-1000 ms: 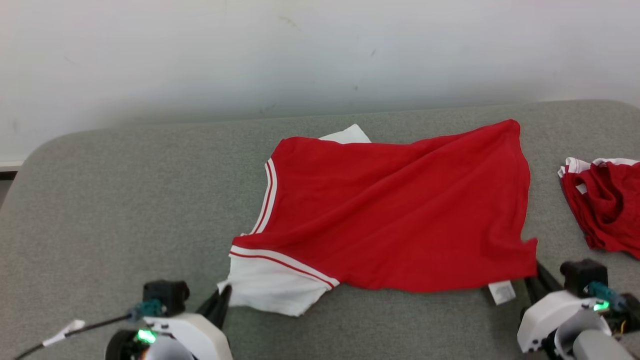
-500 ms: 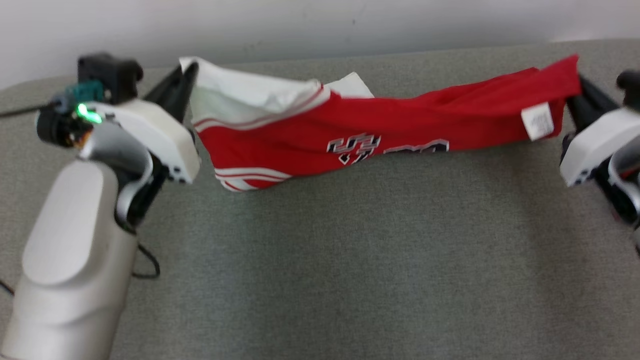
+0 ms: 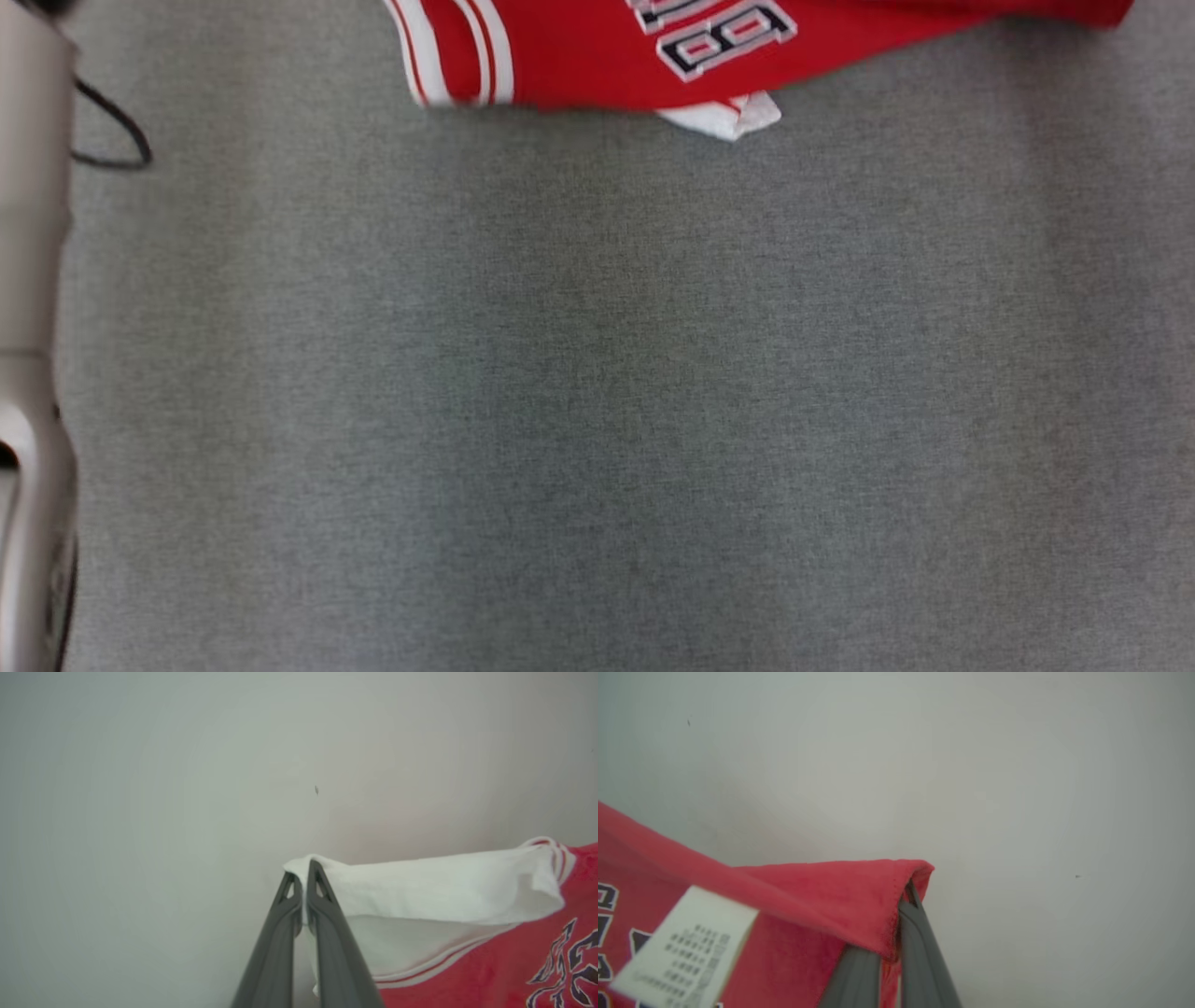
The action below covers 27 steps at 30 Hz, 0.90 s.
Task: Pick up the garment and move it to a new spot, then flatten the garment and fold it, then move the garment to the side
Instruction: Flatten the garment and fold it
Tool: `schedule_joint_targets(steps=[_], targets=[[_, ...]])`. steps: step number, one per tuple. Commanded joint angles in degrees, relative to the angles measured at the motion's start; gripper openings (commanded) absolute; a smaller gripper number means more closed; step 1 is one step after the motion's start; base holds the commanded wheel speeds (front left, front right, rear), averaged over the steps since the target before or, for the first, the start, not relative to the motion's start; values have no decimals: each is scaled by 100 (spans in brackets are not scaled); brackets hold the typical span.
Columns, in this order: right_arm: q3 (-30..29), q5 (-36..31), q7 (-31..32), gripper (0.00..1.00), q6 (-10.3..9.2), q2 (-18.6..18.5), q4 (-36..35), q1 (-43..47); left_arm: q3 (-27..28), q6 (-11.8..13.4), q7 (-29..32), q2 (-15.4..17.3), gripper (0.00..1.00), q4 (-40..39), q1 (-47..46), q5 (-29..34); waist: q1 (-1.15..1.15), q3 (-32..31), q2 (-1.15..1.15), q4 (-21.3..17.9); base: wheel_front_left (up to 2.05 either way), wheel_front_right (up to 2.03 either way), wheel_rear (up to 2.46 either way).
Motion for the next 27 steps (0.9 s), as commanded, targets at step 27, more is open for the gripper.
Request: schedule_joint_targets(steps=[27], targets=[[565,672,-867,0,-15,274,1491,-1167,-728,9,-906,-216,0,2067,-1837,22,-2,-193,0,216,0,0,0]])
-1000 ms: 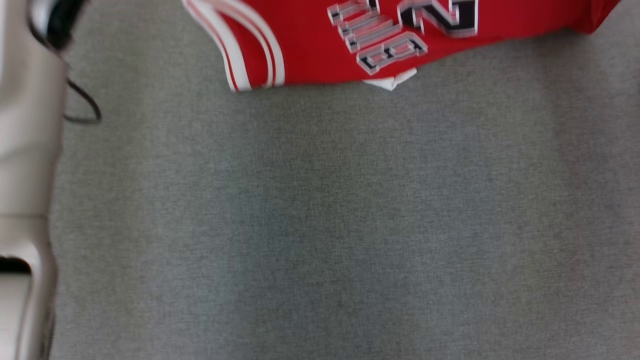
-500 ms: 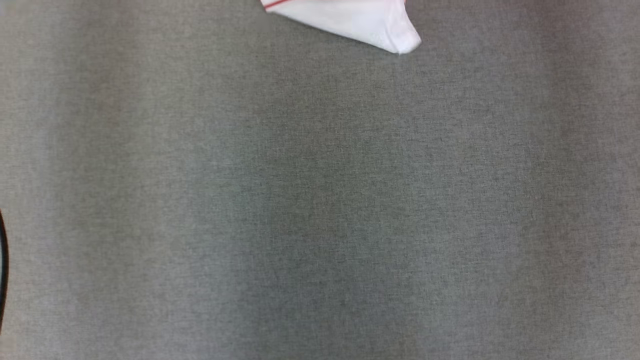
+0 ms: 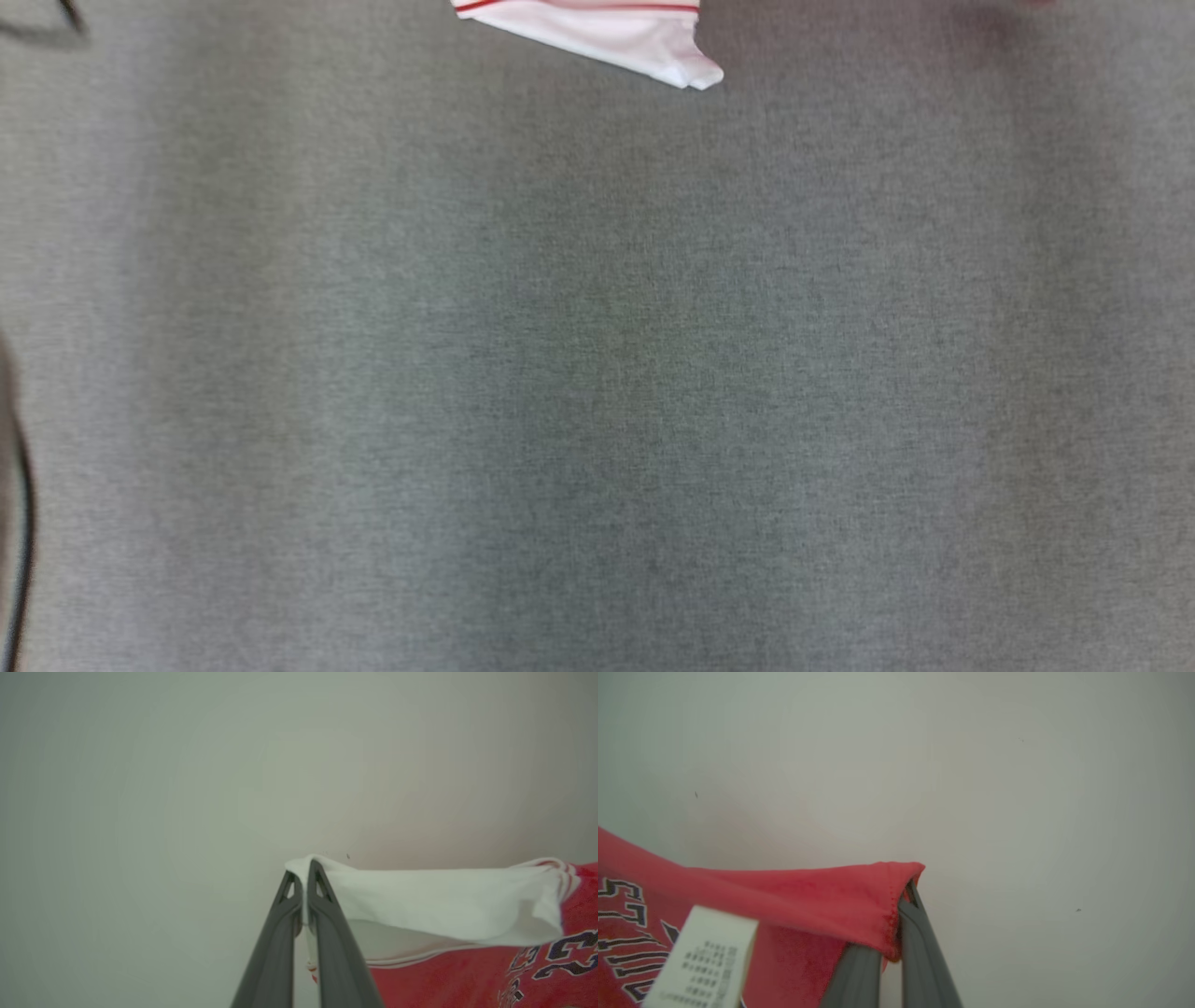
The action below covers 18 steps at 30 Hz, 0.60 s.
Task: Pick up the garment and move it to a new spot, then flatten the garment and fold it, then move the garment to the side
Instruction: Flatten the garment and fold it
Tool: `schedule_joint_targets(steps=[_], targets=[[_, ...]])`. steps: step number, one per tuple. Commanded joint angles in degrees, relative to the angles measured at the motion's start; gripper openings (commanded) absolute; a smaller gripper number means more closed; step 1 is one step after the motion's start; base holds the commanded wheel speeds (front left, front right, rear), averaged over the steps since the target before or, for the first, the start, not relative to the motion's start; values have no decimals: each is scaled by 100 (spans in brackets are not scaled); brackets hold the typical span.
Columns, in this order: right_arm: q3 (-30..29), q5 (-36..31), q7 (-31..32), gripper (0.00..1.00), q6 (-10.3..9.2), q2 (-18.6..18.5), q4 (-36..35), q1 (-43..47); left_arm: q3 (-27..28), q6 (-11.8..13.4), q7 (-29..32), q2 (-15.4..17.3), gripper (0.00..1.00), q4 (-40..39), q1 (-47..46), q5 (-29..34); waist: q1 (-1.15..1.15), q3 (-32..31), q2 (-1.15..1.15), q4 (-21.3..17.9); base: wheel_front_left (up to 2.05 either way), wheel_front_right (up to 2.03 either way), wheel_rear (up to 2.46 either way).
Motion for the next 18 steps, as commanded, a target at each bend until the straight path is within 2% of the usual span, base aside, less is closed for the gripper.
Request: schedule_joint_targets(steps=[1,6,10,14,18], targets=[[129,97,40,0,-15,-66,-50,213,-134,13,61,-32,0,58,232,-142,-1,-113,0,55,0,0,0],[700,545,241,0,-15,-152,-282,1068,-763,12,470,48,0,39,946,-619,-1,-537,0,94,0,0,0],[1213,941,495,0,-14,-258,-595,1727,-1375,11,1154,282,0,-239,1682,-1228,-1,-1031,0,77,0,0,0],[1764,1346,851,0,-14,-454,-979,2370,-2056,11,2068,731,0,-900,2474,-2023,-1,-1566,0,72,0,0,0],[2347,1746,1251,0,-14,-735,-1482,2942,-2921,11,3093,1401,0,-1815,3166,-2599,-1,-2063,0,81,0,0,0]])
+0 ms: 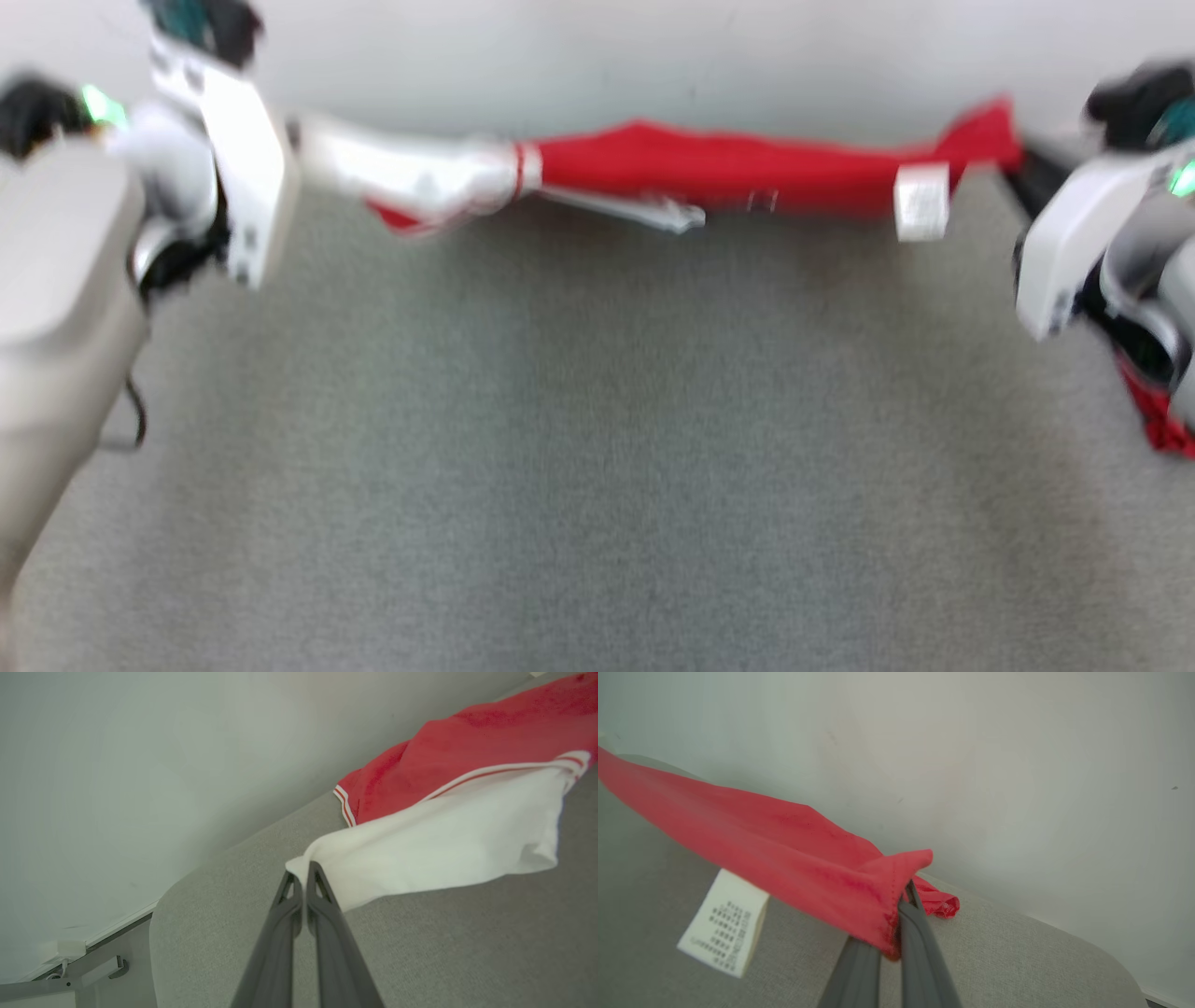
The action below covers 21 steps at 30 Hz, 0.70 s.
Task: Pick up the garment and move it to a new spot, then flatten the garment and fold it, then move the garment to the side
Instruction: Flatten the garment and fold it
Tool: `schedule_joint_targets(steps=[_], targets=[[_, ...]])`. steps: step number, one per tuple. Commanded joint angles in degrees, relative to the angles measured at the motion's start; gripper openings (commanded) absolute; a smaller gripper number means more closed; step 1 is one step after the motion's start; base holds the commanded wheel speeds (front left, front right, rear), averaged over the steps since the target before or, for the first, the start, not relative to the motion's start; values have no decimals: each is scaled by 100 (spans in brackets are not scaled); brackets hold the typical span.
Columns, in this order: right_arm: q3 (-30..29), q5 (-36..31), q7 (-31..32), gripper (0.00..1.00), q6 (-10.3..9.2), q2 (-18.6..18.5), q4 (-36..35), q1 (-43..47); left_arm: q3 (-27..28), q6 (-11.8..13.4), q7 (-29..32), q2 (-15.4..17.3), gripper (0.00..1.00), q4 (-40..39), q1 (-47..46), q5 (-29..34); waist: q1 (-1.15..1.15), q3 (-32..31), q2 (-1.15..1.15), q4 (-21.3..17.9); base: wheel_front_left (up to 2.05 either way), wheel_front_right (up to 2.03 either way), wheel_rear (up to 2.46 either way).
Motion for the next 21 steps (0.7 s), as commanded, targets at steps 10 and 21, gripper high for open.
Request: schedule_joint_targets(steps=[10,21], targets=[[1260,1016,1118,0,-14,-929,-1484,1315,-797,12,2082,1592,0,-2677,1629,-2018,2,-1101,0,21,0,0,0],[1614,1688,3019,0,-14,-2329,-3501,2250,-856,846,3231,2804,0,-4945,2880,-3461,2,-1158,0,-132,0,0,0]])
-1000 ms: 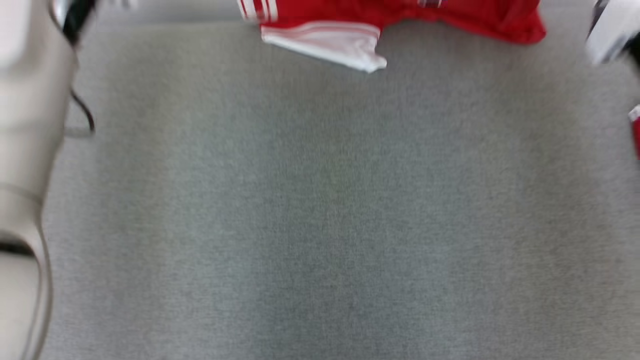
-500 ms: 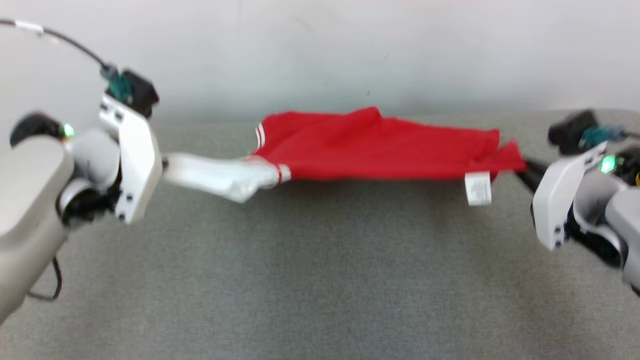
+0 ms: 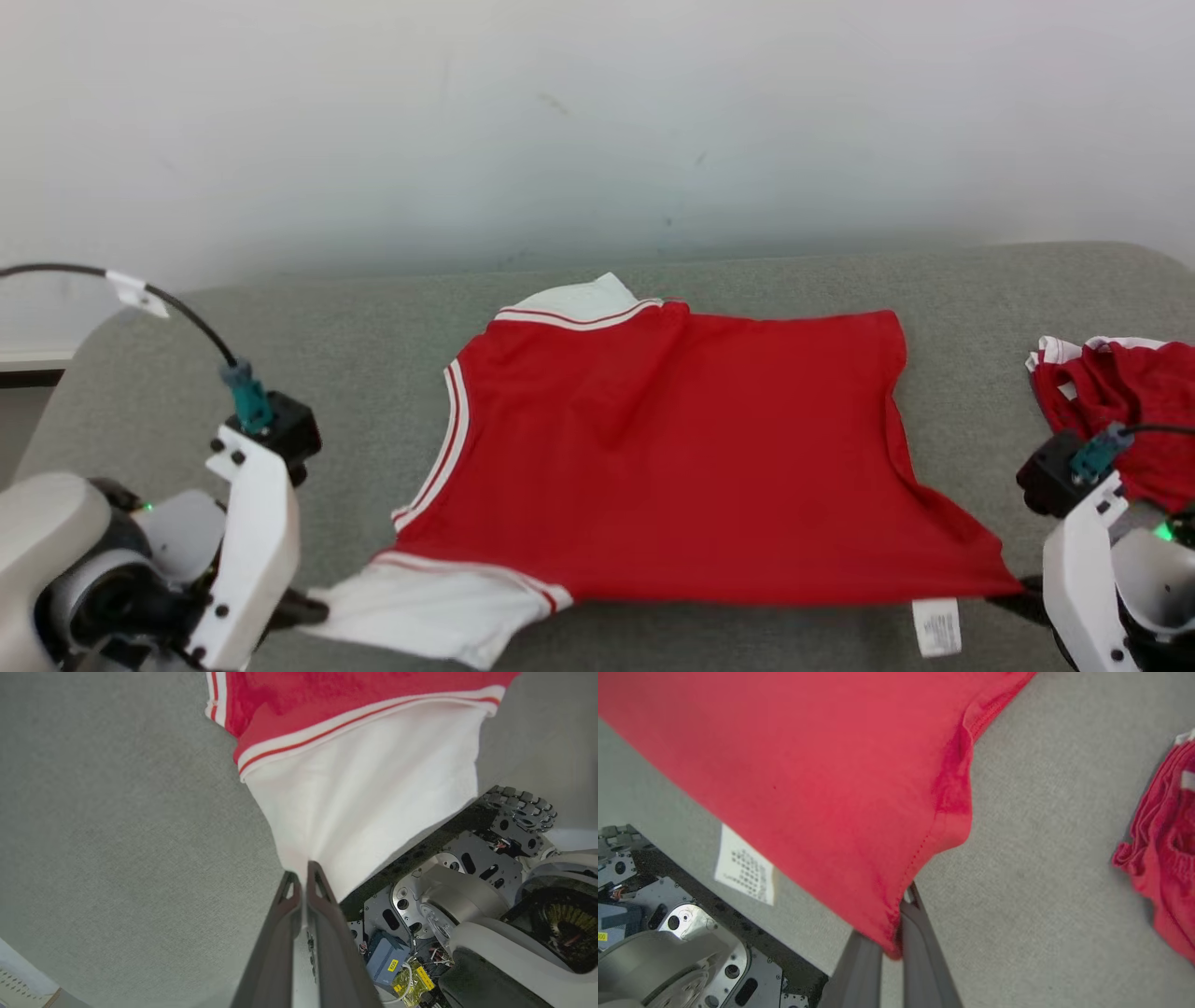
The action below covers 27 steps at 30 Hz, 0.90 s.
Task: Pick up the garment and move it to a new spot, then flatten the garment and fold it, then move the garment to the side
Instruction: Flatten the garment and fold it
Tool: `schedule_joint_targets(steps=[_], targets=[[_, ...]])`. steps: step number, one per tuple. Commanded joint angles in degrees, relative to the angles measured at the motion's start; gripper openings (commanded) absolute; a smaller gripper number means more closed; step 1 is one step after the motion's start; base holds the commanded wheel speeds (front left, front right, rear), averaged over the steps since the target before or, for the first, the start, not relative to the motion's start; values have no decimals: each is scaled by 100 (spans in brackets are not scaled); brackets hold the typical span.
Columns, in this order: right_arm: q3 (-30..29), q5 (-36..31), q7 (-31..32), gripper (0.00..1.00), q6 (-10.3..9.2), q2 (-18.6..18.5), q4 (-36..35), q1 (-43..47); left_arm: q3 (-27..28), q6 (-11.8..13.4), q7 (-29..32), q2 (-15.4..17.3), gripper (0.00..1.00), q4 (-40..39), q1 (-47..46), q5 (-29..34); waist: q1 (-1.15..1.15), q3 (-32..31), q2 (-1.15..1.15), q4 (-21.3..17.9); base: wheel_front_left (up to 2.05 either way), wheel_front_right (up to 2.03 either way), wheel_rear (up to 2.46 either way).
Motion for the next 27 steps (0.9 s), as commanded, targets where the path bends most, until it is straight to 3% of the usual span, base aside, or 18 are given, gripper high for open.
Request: schedule_joint_targets(steps=[1,8,15,22,27], targets=[[21,139,313,0,-13,-224,-278,209,-16,139,117,182,0,-235,229,-224,2,33,0,-60,0,0,0],[-51,533,1248,0,-14,-783,-1054,562,-48,505,495,575,0,-934,578,-821,2,145,0,-211,0,0,0],[-322,735,1670,0,-13,-914,-1249,606,31,686,663,611,0,-1205,473,-1004,2,316,0,-298,0,0,0],[-738,904,1949,0,-13,-628,-1034,404,174,694,868,316,0,-830,17,-929,2,694,0,-415,0,0,0],[-1001,970,2048,0,-13,-161,-574,163,176,634,963,-13,0,-206,-388,-666,2,1011,0,-539,0,0,0]])
